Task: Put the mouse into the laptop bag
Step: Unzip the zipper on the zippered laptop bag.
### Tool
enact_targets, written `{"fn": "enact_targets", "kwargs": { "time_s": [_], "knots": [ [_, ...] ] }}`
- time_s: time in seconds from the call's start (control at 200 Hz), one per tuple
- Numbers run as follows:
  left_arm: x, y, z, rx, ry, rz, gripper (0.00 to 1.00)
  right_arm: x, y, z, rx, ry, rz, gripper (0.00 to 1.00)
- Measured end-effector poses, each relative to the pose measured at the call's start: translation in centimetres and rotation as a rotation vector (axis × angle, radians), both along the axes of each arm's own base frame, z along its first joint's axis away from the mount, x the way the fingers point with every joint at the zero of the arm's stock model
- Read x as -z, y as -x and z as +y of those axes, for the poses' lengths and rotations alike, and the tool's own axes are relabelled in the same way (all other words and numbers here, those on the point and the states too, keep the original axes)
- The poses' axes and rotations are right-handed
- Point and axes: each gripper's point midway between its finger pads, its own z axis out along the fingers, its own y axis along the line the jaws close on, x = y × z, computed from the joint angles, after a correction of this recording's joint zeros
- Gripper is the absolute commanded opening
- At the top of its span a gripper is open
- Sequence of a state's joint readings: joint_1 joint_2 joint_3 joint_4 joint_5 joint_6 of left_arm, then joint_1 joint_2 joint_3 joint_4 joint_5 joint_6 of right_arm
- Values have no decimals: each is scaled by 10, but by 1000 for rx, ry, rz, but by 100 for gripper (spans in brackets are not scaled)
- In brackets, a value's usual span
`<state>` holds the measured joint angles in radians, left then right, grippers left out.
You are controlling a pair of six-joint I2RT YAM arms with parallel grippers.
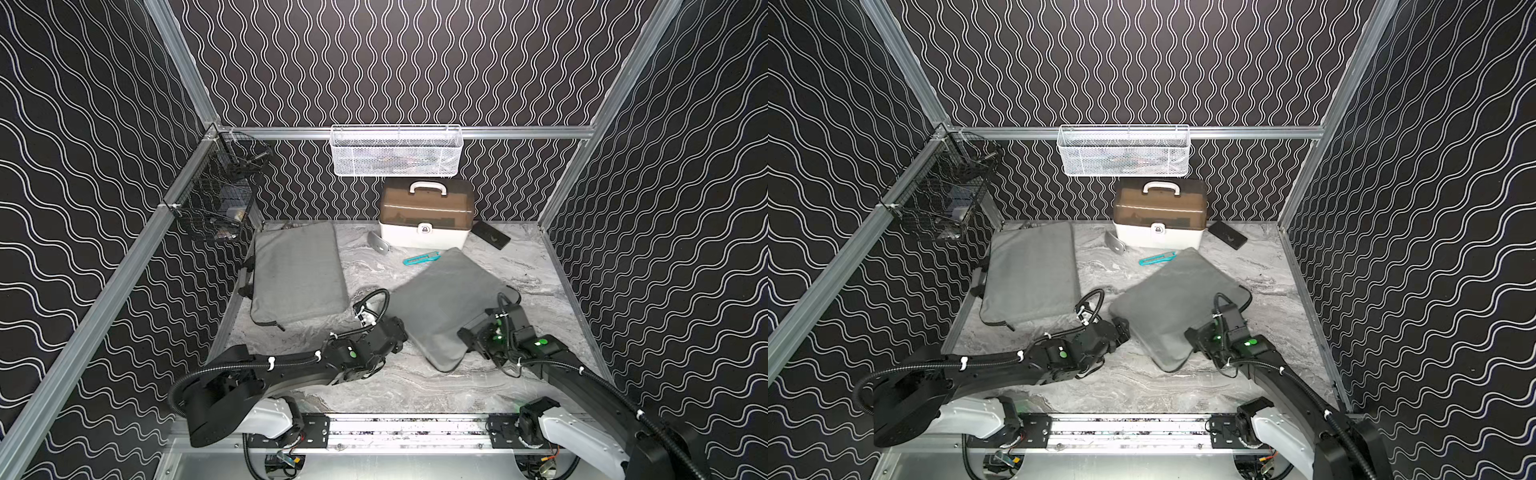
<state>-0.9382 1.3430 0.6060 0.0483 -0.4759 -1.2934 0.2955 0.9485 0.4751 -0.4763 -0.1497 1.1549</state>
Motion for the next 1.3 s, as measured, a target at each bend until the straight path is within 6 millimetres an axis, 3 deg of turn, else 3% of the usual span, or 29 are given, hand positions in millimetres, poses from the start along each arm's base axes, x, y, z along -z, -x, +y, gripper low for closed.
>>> {"fn": "enact_targets", "kwargs": {
  "time_s": [0.075, 0.22, 0.465, 0.6, 0.635, 0.665, 0.776, 0.811, 0.851, 0.966, 1.151, 1.301],
  "knots": [
    [5, -7, 8, -14, -8, 3, 97, 3, 2, -9, 24, 0, 19, 0],
    [24, -21, 9, 5, -8, 35, 97, 10, 9, -3, -15, -38, 55, 0],
    [31, -44, -26, 78, 9, 32, 97, 13, 9, 4, -61, -61, 67, 0],
    [48, -56, -42, 91, -8, 56, 93, 8, 6, 7, -87, -67, 53, 0],
    [49, -61, -46, 93, -16, 48, 89, 8, 6, 8, -90, -71, 52, 0],
    [50, -65, -50, 90, -13, 40, 79, 7, 6, 9, -93, -74, 52, 0],
    [59, -74, -53, 72, -19, 36, 19, 6, 6, 11, -104, -82, 47, 0],
    [60, -76, -54, 62, -7, 40, 7, 6, 6, 12, -112, -87, 43, 0],
    [59, -78, -56, 53, -2, 35, 0, 6, 7, 14, -119, -91, 39, 0],
    [53, -84, -61, 40, 13, 27, 0, 10, 19, 27, -171, -102, 37, 0],
    [54, -85, -59, 11, 15, 46, 0, 3, 51, 78, -364, -87, 21, 0],
    [53, -84, -54, -11, 1, 57, 0, 7, 71, 109, -459, -67, 32, 0]
  ]
}}
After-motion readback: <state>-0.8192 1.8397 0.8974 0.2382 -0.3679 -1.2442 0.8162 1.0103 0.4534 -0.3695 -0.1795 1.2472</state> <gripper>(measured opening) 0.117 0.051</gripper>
